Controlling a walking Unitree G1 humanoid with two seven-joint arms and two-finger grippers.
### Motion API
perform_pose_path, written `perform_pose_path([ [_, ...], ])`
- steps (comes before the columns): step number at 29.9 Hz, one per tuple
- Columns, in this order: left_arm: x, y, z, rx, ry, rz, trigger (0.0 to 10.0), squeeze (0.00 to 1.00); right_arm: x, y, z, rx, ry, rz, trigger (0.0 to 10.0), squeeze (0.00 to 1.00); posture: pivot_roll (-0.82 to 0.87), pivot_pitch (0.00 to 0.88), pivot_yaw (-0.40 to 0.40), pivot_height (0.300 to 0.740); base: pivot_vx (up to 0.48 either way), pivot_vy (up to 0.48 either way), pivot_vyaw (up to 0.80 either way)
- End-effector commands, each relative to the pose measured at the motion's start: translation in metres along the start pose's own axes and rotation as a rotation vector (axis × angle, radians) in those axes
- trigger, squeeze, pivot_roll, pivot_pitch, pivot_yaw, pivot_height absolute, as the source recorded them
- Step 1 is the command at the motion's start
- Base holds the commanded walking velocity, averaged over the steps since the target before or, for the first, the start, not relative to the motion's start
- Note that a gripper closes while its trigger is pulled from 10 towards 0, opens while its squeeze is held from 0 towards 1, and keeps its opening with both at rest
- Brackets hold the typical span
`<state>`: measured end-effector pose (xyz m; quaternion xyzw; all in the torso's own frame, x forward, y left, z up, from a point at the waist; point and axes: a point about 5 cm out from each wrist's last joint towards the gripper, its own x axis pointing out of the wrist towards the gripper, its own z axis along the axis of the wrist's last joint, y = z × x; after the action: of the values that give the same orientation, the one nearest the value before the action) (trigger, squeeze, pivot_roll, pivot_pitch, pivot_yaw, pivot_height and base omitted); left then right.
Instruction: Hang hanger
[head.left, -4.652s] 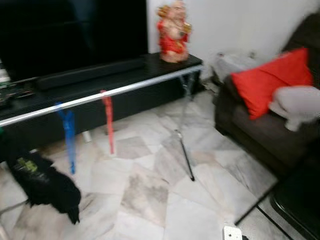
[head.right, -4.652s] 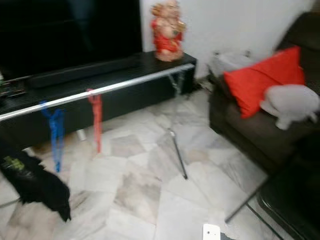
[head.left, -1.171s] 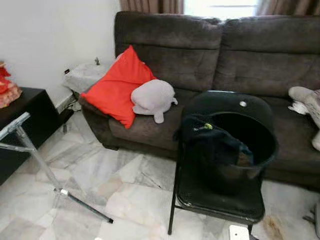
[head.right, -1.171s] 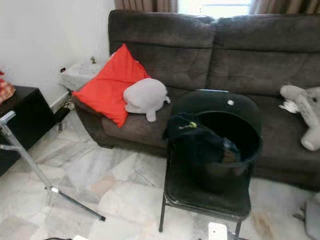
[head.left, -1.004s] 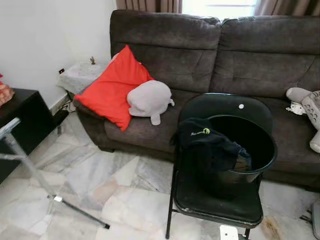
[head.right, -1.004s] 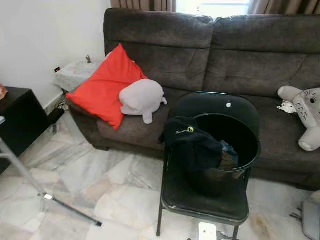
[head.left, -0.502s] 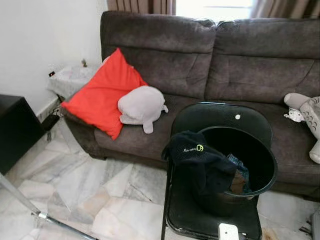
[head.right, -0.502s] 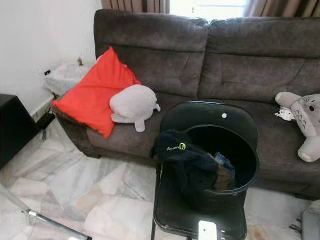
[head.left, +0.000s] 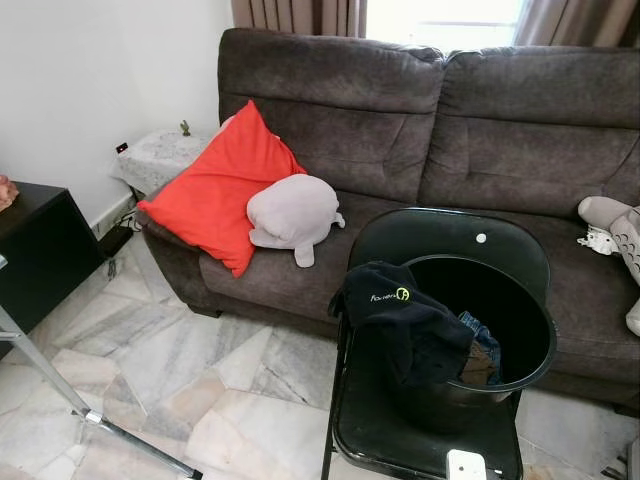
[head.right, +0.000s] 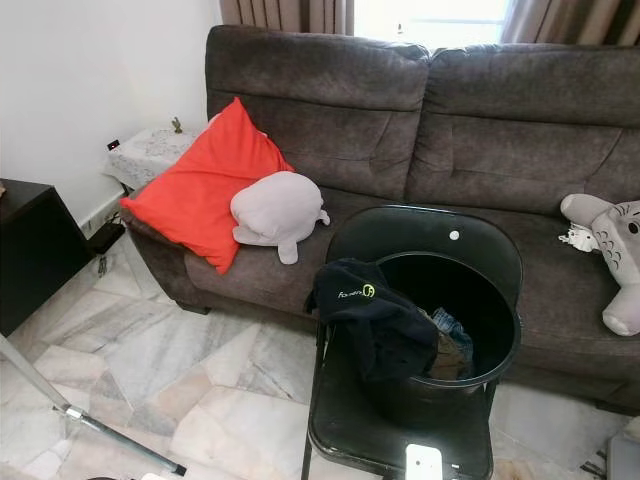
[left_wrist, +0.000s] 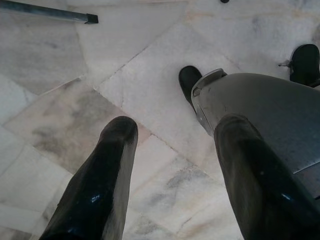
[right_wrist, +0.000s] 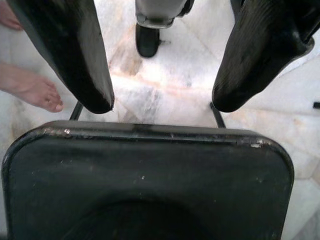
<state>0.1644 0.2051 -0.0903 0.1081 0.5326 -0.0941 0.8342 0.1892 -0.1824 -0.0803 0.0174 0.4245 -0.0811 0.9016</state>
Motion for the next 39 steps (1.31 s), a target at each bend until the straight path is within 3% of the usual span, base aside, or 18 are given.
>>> perform_pose_path([
  [1,-0.001,0.002,-0.004,-0.009,0.012,0.005,10.0,0.00,-0.001,-0.001,0.001,-0.010,-0.033,-0.016,10.0,0.00,0.02,0.013,0.044,0.740,0.000,0.000,0.00],
  [6,-0.001,0.002,-0.004,-0.010,0.012,0.005,10.0,0.00,-0.002,-0.002,0.005,0.004,-0.100,-0.029,10.0,0.00,0.01,0.012,0.040,0.740,0.000,0.000,0.00],
  [7,-0.001,0.001,-0.005,-0.011,0.013,0.004,10.0,0.00,0.000,0.010,0.061,0.012,-0.316,-0.017,10.0,0.00,0.01,0.008,0.027,0.740,0.000,0.000,0.00],
  [8,-0.001,0.001,-0.005,-0.012,0.013,0.004,10.0,0.00,-0.002,0.015,0.078,0.011,-0.383,-0.012,10.0,0.00,0.01,0.008,0.027,0.740,0.000,0.000,0.00],
  [9,-0.001,0.001,-0.005,-0.012,0.013,0.004,10.0,0.00,-0.002,0.015,0.078,0.011,-0.383,-0.012,10.0,0.00,0.01,0.008,0.027,0.740,0.000,0.000,0.00],
  [10,0.000,0.001,-0.005,-0.015,0.012,0.005,10.0,0.00,-0.006,0.019,0.089,0.018,-0.453,0.012,10.0,0.00,0.01,0.006,0.019,0.740,0.000,0.000,0.00],
  [16,0.000,0.000,-0.006,-0.012,0.015,0.004,10.0,0.00,-0.011,0.010,0.097,0.040,-0.519,0.025,10.0,0.00,-0.02,0.004,0.023,0.740,0.000,0.000,0.00],
  [21,0.000,0.000,-0.005,-0.002,0.014,-0.004,10.0,0.00,-0.038,0.002,0.102,-0.042,-0.652,0.068,10.0,0.00,-0.04,0.000,0.019,0.740,0.000,0.000,0.00],
  [33,-0.001,0.000,-0.005,0.021,0.017,-0.015,10.0,0.00,-0.057,0.005,0.095,-0.196,-0.669,0.104,10.0,0.00,-0.06,0.000,0.031,0.740,0.000,0.000,0.00],
  [36,-0.001,0.001,-0.005,0.023,0.018,-0.013,10.0,0.00,-0.063,0.007,0.109,-0.244,-0.730,0.094,10.0,0.00,-0.06,0.000,0.034,0.740,0.000,0.000,0.00],
  [39,-0.001,0.001,-0.005,0.025,0.018,-0.010,10.0,0.00,-0.075,0.012,0.150,-0.304,-0.837,0.101,10.0,0.00,-0.05,0.000,0.034,0.740,0.000,0.000,0.00],
])
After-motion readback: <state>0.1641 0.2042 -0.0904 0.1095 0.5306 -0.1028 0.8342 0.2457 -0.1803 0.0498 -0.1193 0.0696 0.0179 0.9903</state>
